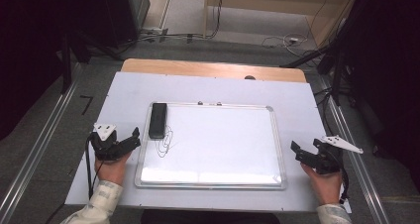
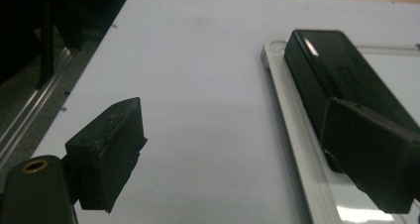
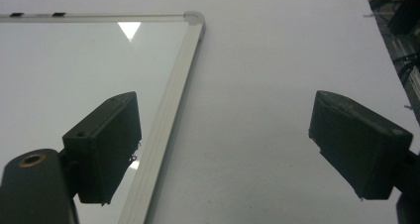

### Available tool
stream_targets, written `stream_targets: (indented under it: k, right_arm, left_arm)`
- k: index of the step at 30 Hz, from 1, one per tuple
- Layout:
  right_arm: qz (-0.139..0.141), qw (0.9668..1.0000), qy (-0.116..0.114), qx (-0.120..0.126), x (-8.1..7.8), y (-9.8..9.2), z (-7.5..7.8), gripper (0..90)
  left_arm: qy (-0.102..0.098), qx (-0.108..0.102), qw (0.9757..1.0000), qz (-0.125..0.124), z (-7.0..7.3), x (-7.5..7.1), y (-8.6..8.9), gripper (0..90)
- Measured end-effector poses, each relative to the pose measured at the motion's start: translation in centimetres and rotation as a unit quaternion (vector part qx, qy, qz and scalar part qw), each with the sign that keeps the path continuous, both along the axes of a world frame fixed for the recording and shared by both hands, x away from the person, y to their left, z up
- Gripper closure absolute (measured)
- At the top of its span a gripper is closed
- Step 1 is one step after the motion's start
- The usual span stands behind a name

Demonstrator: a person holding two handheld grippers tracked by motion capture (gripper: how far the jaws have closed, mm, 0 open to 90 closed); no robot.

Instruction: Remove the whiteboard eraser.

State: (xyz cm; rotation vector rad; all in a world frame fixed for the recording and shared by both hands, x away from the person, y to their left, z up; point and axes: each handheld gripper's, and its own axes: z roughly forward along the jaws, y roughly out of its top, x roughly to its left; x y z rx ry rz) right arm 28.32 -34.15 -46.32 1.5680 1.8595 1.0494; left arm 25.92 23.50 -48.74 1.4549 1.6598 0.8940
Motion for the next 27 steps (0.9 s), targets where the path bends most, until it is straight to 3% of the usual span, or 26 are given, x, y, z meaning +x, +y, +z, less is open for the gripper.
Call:
stream_targets:
  k: [3, 10, 15, 27]
  right_arm:
    - [-0.001, 1.0000, 0.002, -0.005, 0.0, 0.1, -0.1, 11.4]
    - [0.002, 0.9998, -0.005, -0.019, -0.1, 0.2, -0.1, 11.4]
    - [-0.003, 0.9999, -0.005, -0.016, -0.1, 0.1, -0.1, 11.5]
    - [-0.011, 0.9992, -0.007, -0.037, -0.1, 0.4, -0.2, 11.5]
  left_arm:
    - [-0.009, -0.001, 1.0000, 0.000, 0.3, 0.1, -0.2, 12.3]
    - [-0.007, -0.014, 0.9998, -0.012, 0.7, 0.7, -1.1, 12.2]
    - [-0.013, -0.015, 0.9996, -0.020, 1.1, 0.9, -1.6, 12.2]
    - [-0.004, -0.013, 0.9997, -0.020, 1.3, 2.7, -2.4, 12.2]
